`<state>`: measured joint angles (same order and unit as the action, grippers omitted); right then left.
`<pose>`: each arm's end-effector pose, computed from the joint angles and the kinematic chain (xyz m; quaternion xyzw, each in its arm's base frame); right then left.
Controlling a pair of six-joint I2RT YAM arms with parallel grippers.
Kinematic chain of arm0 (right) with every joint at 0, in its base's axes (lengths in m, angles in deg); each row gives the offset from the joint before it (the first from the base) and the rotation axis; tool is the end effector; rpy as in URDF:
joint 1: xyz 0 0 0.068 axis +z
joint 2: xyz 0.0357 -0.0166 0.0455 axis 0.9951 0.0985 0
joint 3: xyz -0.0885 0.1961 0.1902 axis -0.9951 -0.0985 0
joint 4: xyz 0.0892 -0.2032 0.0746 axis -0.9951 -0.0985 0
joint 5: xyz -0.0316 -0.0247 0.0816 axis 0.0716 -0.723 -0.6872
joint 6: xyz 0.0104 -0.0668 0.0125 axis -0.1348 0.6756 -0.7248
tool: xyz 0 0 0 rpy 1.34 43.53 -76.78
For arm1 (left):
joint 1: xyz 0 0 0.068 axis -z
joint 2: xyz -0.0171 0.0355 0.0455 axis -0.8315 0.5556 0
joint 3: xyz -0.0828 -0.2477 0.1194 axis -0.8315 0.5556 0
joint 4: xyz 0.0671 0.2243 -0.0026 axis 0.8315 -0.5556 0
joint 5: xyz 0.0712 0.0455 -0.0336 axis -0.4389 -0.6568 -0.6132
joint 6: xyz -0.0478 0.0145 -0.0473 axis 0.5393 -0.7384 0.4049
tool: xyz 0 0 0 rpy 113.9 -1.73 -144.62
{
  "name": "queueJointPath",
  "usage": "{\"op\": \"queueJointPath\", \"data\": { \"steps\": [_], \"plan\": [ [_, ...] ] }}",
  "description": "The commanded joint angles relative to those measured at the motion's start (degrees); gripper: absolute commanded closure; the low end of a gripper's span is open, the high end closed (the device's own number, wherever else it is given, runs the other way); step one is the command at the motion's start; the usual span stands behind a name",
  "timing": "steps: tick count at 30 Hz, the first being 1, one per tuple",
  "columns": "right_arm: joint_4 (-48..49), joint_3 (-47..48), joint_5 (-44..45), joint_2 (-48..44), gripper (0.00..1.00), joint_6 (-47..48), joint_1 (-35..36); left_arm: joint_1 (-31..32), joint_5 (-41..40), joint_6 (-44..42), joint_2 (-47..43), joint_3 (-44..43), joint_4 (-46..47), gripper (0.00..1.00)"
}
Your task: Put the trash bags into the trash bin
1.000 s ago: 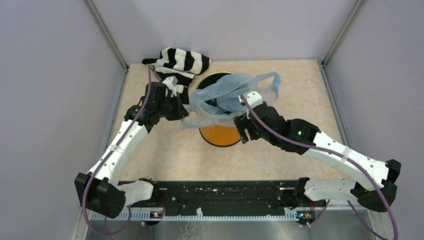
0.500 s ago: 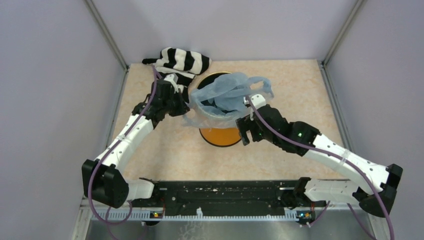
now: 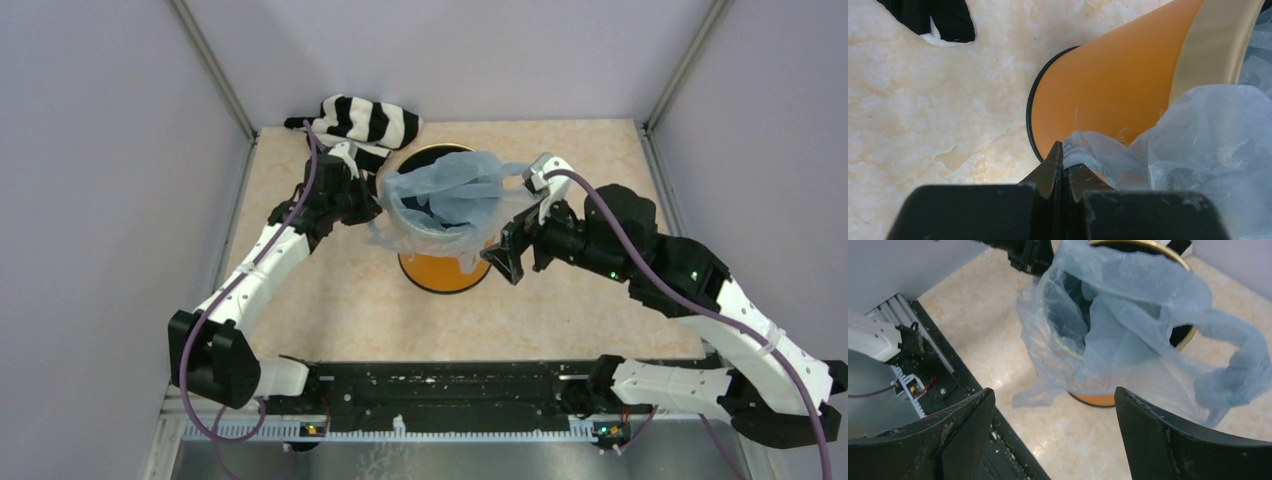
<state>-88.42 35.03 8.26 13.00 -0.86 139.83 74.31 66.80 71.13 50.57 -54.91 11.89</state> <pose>0.0905 0.1242 0.4492 -0.3199 0.7527 0.2683 0.5090 0.2641 -0.0938 0.3225 -0.0400 0.8884 -0.2290 0.3958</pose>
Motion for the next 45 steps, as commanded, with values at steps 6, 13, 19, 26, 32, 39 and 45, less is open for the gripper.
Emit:
{"op": "queueJointPath", "data": {
  "steps": [6,13,19,26,32,39,45],
  "plan": [
    [5.85,12.27,7.42,12.89,0.16,9.79,0.50,0.12,-0.71,-1.25,0.23,-4.66,3.32,1.00],
    [10.01,14.17,13.18,20.03,0.18,18.11,-0.56,0.13,-0.94,-1.88,1.33,-7.22,2.68,1.00],
    [13.04,13.75,14.15,25.14,0.19,24.08,-1.65,0.11,-1.12,-2.23,2.45,-8.97,2.76,1.00],
    [15.51,12.69,19.03,29.67,0.22,28.07,-1.95,0.12,-2.35,-2.67,2.15,-9.17,3.13,1.00],
    [18.85,12.74,23.41,32.90,0.31,29.24,-3.11,0.07,-2.31,-3.03,2.37,-9.79,3.06,1.00],
    [20.22,14.51,25.54,36.81,0.47,30.76,-3.92,0.02,-2.94,-4.02,2.48,-10.80,2.37,1.00],
    [20.43,18.26,23.79,38.39,0.78,30.34,-5.45,-0.13,-3.10,-4.44,3.02,-11.31,2.80,1.00]
  ]
}}
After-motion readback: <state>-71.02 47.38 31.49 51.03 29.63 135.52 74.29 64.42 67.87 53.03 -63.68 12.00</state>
